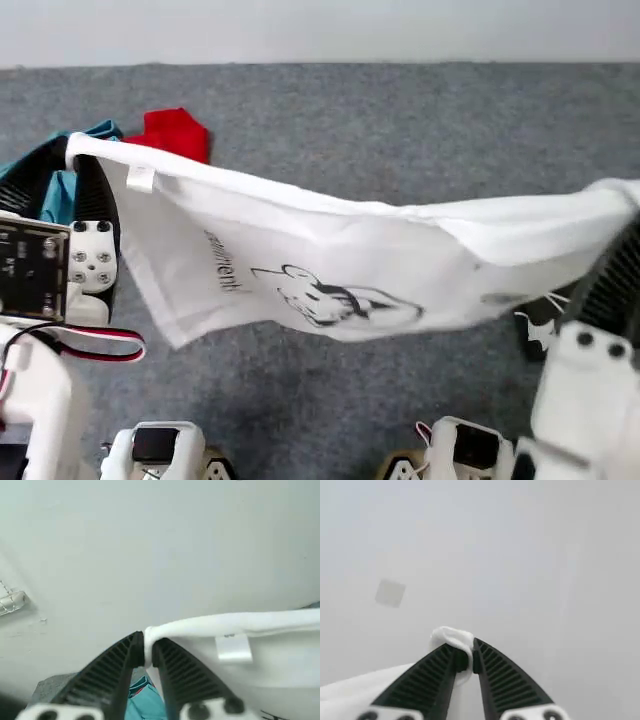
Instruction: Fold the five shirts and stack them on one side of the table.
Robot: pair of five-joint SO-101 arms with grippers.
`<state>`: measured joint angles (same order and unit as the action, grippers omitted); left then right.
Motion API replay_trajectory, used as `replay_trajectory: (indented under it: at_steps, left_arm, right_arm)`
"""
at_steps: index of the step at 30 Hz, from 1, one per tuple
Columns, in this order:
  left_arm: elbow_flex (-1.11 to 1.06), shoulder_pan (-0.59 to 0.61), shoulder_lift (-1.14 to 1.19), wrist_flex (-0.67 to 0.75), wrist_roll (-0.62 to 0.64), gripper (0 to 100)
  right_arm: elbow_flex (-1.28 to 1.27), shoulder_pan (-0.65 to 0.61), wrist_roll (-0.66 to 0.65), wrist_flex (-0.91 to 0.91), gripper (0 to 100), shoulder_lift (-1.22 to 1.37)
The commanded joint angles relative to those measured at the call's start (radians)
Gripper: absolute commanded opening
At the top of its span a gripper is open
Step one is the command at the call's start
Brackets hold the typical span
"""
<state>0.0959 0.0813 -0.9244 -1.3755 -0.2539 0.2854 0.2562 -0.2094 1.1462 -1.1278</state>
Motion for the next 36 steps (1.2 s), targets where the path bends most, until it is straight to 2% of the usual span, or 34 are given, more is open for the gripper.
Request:
replay_trajectory:
  at_steps: [1,13,18,26,36]
  left_arm:
    - [0.008,0.0,-0.005,0.021,0.011,1]
    - [0.008,0.002,-0.009,-0.035,0.012,1]
    - [0.008,0.006,-0.011,-0.035,0.012,1]
    - [-0.018,0.006,-0.005,-0.034,0.012,1]
    - [-0.079,0.006,-0.011,-0.031,0.011,1]
  right_arm:
    - [0.08,0.004,-0.017,-0.036,1.1,0.001]
    - [0.107,0.005,-0.038,-0.173,1.1,0.05]
    - [0.192,0.002,-0.038,-0.093,1.1,0.151]
    - [0.192,-0.002,-0.038,0.019,1.1,0.332]
    - [0.19,-0.002,-0.038,0.05,1.1,0.328]
